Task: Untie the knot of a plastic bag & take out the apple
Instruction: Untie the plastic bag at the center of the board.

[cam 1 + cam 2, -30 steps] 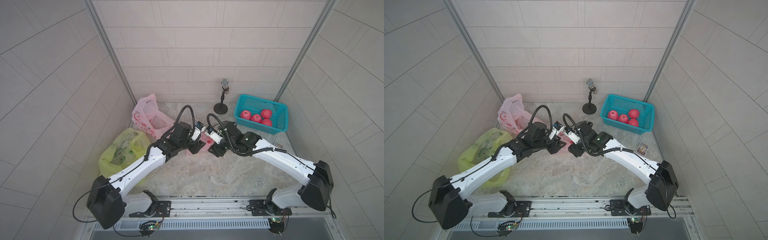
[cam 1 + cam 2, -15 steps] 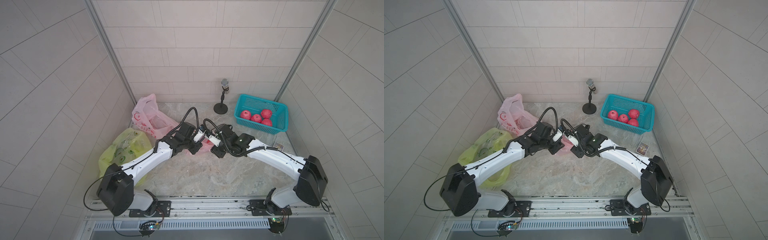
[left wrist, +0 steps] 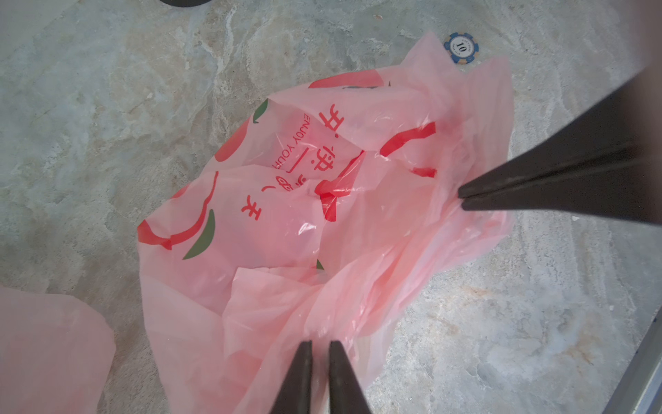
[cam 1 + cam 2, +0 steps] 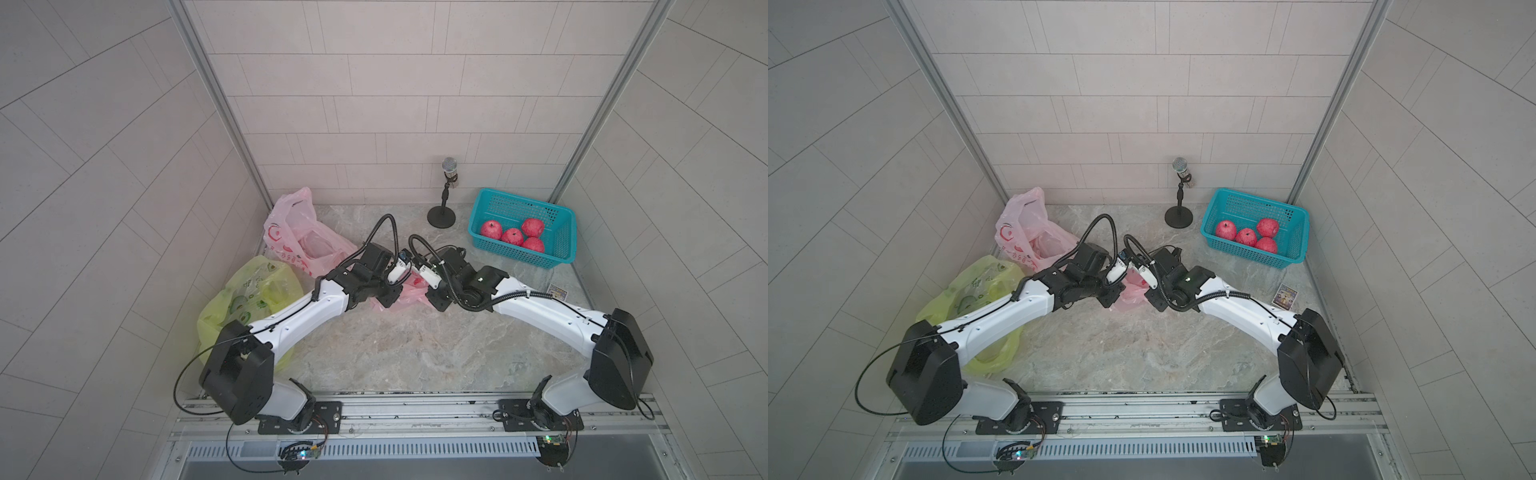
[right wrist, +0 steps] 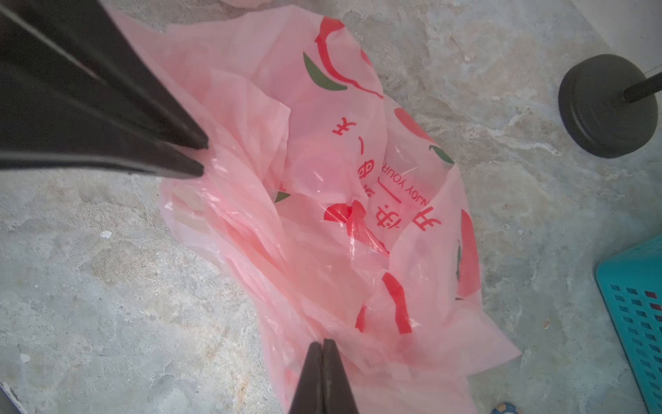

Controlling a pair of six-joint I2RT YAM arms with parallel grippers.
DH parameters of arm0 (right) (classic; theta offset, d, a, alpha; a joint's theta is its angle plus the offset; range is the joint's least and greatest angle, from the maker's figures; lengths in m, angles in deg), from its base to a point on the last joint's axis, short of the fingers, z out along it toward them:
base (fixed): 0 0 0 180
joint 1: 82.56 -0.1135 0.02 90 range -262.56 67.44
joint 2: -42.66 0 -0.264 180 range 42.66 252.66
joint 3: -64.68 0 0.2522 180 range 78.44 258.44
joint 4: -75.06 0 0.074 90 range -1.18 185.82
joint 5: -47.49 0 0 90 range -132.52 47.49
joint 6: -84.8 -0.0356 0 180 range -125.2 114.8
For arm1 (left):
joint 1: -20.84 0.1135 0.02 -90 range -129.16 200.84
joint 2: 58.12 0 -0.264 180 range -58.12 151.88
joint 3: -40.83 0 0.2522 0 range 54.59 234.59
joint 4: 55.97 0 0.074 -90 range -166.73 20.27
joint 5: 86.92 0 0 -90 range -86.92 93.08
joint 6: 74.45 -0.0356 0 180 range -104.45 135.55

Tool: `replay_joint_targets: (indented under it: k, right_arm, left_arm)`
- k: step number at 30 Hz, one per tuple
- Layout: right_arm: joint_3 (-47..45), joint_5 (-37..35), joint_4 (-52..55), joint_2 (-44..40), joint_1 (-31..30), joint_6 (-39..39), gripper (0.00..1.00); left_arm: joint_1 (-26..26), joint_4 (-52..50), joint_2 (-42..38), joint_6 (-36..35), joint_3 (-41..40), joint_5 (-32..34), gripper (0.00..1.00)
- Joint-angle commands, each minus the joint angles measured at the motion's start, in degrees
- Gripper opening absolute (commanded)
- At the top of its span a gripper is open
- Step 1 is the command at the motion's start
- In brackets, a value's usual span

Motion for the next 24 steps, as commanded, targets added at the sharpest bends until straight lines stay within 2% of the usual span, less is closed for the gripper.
replay_joint_targets:
  k: [1,4,7,10,16,20,24]
  right_arm:
    - [0.23,0.53,-4.12,0.12,0.25,-0.86,0.0]
    - [-0.21,1.27,-4.05,-1.25,1.79,-2.79,0.0]
    - [-1.72,5.18,-4.48,-4.49,6.39,-7.55,0.0]
    - [-4.74,9.36,-6.26,-8.57,11.8,-12.85,0.0]
    - [-11.23,15.86,-9.84,-14.6,22.0,-23.49,0.0]
    - [-17.55,18.99,-14.56,-16.7,25.91,-30.32,0.0]
    - [-22.8,24.15,-20.8,-16.96,26.05,-33.33,0.0]
  left_arm:
    - [-1.02,-1.16,0.03,-2.52,0.9,-0.74,0.03]
    - [-0.67,-1.22,-0.24,-1.89,0.65,1.06,0.0]
    - [1.27,-0.37,-1.9,0.23,-0.31,2.57,0.0]
    - [5.69,3.97,-5.62,5.24,-3.16,1.98,0.0]
    - [16.47,13.34,-10.33,16.63,-9.43,-3.87,0.0]
    - [20.66,23.59,-11.77,26.06,-15.58,-6.04,0.0]
    - [21.27,43.74,-10.78,36.09,-24.28,-9.58,0.0]
